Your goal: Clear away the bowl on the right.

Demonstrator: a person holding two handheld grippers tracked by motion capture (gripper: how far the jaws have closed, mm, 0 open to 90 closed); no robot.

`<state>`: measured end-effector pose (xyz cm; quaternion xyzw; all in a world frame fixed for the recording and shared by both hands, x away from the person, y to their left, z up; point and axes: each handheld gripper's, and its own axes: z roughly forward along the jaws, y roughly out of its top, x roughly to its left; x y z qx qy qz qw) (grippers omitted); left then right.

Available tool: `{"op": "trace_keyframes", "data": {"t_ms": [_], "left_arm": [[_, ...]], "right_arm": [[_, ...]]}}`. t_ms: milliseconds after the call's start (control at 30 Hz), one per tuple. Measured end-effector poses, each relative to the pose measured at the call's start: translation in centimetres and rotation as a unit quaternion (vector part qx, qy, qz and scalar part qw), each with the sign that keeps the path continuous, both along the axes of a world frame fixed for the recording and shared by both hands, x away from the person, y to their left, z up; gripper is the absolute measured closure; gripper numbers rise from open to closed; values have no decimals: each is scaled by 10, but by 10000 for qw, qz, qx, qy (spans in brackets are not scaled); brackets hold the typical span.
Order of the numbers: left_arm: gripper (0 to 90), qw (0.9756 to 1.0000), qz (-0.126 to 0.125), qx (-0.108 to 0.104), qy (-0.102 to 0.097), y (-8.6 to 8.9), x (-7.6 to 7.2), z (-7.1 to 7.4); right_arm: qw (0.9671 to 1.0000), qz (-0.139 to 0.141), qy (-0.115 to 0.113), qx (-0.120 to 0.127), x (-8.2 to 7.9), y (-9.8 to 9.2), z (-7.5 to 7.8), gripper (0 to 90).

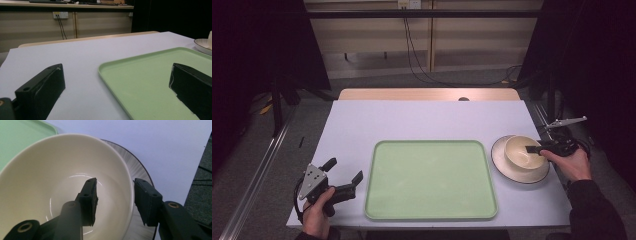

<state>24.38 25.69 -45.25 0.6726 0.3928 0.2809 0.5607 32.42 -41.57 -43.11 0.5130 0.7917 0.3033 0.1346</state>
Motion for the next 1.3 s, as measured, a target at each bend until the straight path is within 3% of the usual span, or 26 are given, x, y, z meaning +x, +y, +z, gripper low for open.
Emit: {"op": "trace_keyframes", "data": {"t_ms": [67,167,267,467,667,733,1100,1300], "left_arm": [[3,10000,-24,78,-2,1,0,0],[3,10000,-32,61,2,1,0,0],[3,10000,-17,-20,4,0,0,0],[3,10000,49,19,13,0,0,0],[3,10000,42,37,13,0,0,0],[3,10000,13,24,8,0,0,0],[3,10000,-44,46,21,0,0,0],[3,10000,-16,43,30,0,0,0]], "right_arm": [[10000,-1,82,-37,0,0,-2,601],[9998,65,201,56,1,-1,-3,644],[9998,13,218,35,1,-1,-4,689],[9993,17,374,-9,3,-3,-9,767],[9994,-7,345,-80,5,-2,-12,787],[9990,-80,434,-70,5,-1,-11,797],[9982,-265,484,217,7,-2,-12,832],[9982,-312,455,214,5,-1,-9,839]]}}
